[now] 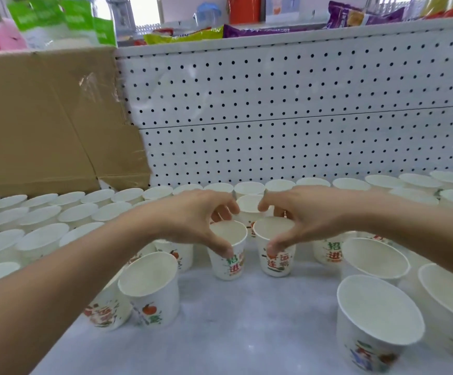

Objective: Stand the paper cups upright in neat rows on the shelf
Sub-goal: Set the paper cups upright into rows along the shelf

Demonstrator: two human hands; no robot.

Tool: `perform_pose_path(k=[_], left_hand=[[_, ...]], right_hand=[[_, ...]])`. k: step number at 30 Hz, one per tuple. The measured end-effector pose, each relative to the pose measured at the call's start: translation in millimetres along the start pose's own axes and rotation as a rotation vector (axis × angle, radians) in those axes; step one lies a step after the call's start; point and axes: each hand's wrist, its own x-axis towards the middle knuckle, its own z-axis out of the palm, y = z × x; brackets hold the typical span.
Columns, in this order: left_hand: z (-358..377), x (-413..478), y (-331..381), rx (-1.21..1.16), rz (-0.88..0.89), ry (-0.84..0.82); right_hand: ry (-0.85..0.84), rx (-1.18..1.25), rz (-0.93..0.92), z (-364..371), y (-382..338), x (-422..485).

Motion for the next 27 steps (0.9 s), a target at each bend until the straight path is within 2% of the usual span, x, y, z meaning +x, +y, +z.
perform_pose_path(k=[7,18,27], left_hand=[[-5.5,-11.4,-8.8,0.053,-0.034,0.115],[-0.2,-13.0,-21.3,0.271,0.101,0.126],[2.8,-18.9,-26.0,0.375,0.132,0.15]], right_hand=[[0.013,0.03,-0.037,1.3,3.3,6.2],[0.079,0.111,0.013,8.0,-11.3,6.3],[0.123,0.105,0.028,10.7,-16.2,8.2]])
